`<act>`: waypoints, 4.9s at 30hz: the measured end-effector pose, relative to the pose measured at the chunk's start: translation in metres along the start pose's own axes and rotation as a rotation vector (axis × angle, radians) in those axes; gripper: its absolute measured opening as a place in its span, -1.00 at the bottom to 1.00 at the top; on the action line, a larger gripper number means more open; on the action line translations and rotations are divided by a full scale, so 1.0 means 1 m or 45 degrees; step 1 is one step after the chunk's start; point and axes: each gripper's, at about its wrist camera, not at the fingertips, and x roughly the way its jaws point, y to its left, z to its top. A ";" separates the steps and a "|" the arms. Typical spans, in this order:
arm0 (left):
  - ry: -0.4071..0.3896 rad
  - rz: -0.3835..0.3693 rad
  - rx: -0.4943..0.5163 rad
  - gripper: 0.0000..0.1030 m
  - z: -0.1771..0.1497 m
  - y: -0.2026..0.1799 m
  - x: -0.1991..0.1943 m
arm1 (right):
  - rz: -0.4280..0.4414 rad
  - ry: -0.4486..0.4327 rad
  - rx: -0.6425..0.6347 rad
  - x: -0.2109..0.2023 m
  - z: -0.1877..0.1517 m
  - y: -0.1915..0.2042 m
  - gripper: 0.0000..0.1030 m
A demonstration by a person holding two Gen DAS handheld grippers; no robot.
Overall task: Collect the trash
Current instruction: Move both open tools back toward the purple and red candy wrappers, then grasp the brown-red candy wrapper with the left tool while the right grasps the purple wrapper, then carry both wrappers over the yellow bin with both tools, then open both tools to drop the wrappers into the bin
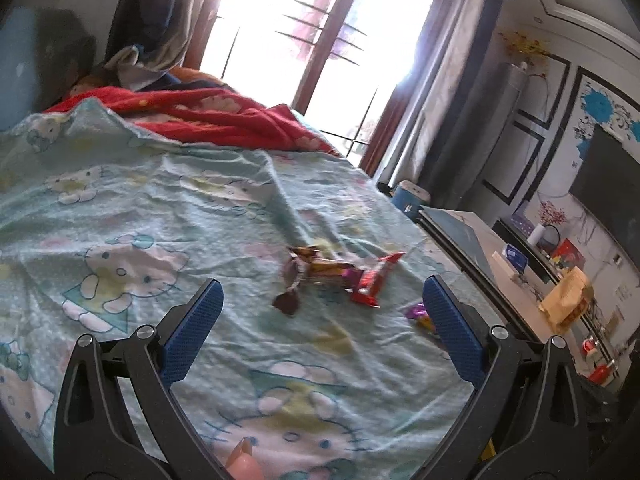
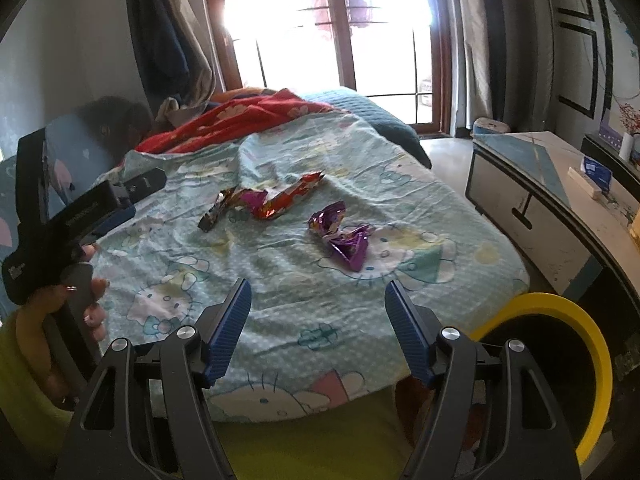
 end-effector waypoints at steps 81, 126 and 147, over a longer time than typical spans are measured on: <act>0.206 -0.373 0.199 -0.80 -0.021 -0.082 0.013 | -0.095 0.015 0.143 0.010 0.000 -0.055 -0.29; 0.366 -0.614 0.676 -0.80 -0.111 -0.218 -0.007 | -0.278 -0.027 0.478 -0.070 -0.055 -0.185 -0.29; 0.567 -0.665 0.861 -0.79 -0.171 -0.260 0.026 | -0.278 0.025 0.654 -0.072 -0.077 -0.223 -0.22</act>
